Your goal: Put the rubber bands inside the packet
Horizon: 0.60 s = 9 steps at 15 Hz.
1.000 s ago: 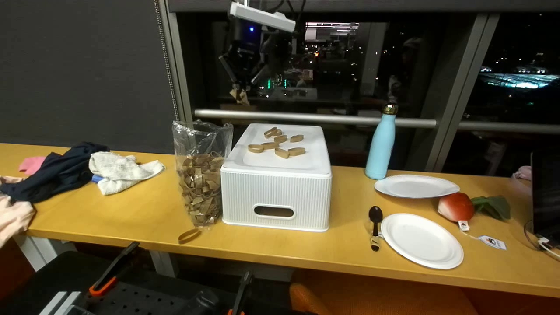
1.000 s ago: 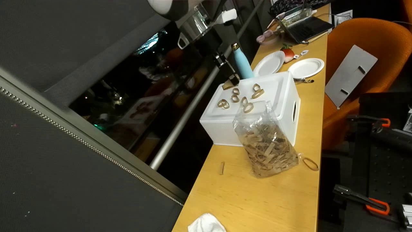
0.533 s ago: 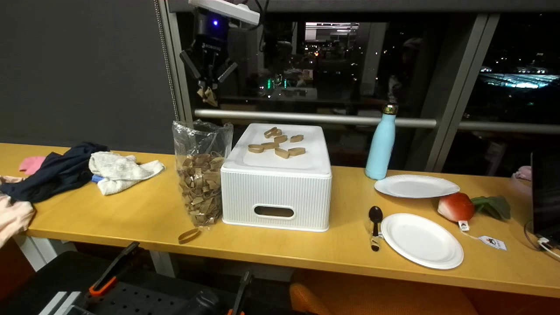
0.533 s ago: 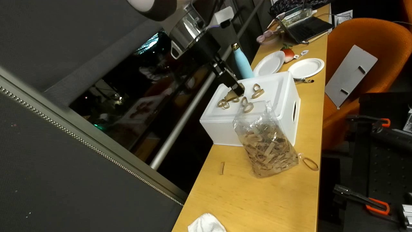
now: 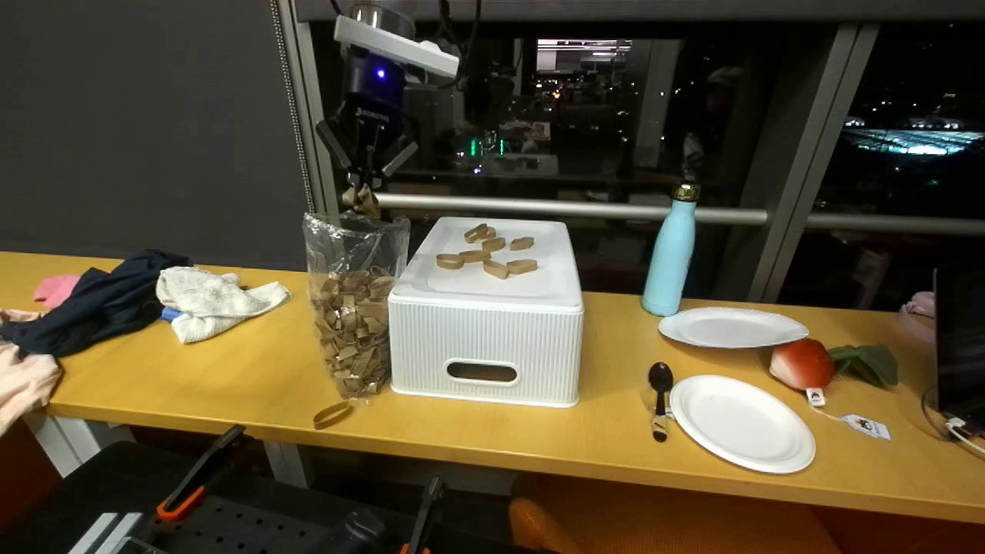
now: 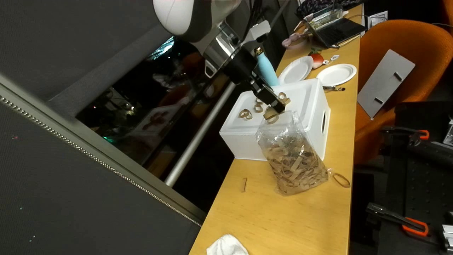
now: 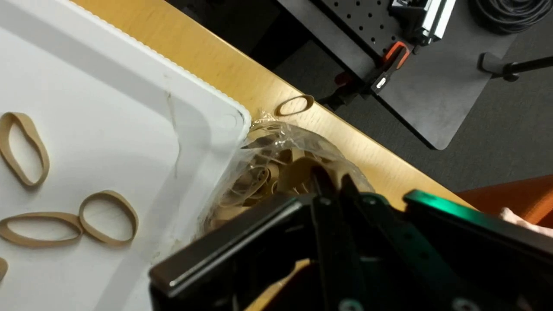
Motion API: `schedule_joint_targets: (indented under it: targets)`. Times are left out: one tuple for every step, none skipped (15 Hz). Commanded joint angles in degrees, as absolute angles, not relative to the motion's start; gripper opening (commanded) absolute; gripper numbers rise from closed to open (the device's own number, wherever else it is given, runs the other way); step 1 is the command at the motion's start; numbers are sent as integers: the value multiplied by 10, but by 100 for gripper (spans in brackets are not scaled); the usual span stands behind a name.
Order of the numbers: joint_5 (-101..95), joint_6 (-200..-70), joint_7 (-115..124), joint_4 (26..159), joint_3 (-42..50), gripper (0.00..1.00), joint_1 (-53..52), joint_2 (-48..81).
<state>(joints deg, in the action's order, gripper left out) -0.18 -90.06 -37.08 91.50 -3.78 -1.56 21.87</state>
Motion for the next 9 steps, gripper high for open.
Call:
schedule_joint_targets:
  targets:
    - [-27,-902,-373,912,-44,1,-12,231]
    - [-30,-903,-376,911,-45,1,-12,237]
    - [-30,-906,-379,914,-45,1,-11,240]
    - [-34,-909,-381,913,-45,1,-11,245]
    - [-36,-908,-381,911,-45,1,-11,247]
    - [-39,-910,-383,910,-46,1,-11,251]
    - [-41,-911,-384,910,-46,4,-11,252]
    - [-45,-914,-386,910,-46,16,-12,253]
    - [-48,-918,-387,912,-47,29,-12,252]
